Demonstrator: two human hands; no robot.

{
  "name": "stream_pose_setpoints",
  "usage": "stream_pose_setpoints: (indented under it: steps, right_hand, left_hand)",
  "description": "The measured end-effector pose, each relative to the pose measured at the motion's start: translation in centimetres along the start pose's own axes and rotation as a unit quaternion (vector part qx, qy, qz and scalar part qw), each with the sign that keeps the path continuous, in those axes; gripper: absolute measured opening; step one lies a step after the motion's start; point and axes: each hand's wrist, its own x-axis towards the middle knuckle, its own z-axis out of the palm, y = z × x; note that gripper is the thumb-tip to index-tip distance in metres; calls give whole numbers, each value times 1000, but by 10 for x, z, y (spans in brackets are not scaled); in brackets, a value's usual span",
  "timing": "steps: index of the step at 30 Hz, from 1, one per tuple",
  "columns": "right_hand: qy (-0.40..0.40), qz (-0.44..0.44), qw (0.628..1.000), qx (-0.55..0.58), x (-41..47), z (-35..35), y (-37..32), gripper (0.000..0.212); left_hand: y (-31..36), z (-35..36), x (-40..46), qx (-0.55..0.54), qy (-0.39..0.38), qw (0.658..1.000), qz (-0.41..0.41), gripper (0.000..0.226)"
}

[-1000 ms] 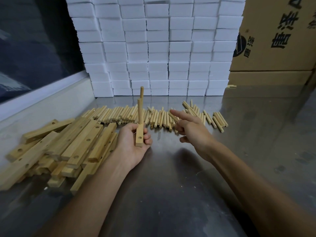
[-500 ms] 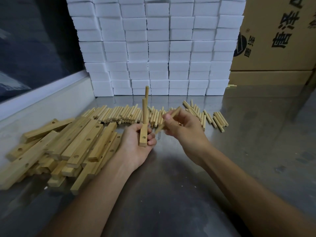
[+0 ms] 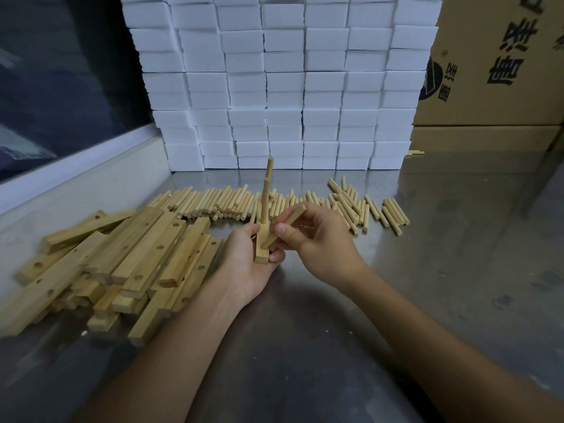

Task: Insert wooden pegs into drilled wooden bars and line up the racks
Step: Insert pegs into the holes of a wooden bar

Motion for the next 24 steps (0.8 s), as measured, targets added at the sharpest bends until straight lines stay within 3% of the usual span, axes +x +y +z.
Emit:
stream_pose_setpoints:
  steps: [6, 11, 15, 24]
  right_hand:
    - [0, -47, 985, -165, 2, 4, -1, 12]
    - [40, -52, 972, -225, 8, 13, 2, 14]
    - [57, -39, 973, -218, 7, 16, 3, 26]
    - [30, -35, 989, -144, 4, 14, 6, 6]
  left_hand:
    - [-4, -2, 2, 16, 23, 1000, 8, 34]
    - [-4, -4, 4, 50, 52, 997, 15, 39]
    - [-3, -4, 4, 62, 52, 997, 14, 41]
    - [-2, -4, 4, 64, 59, 996, 10, 39]
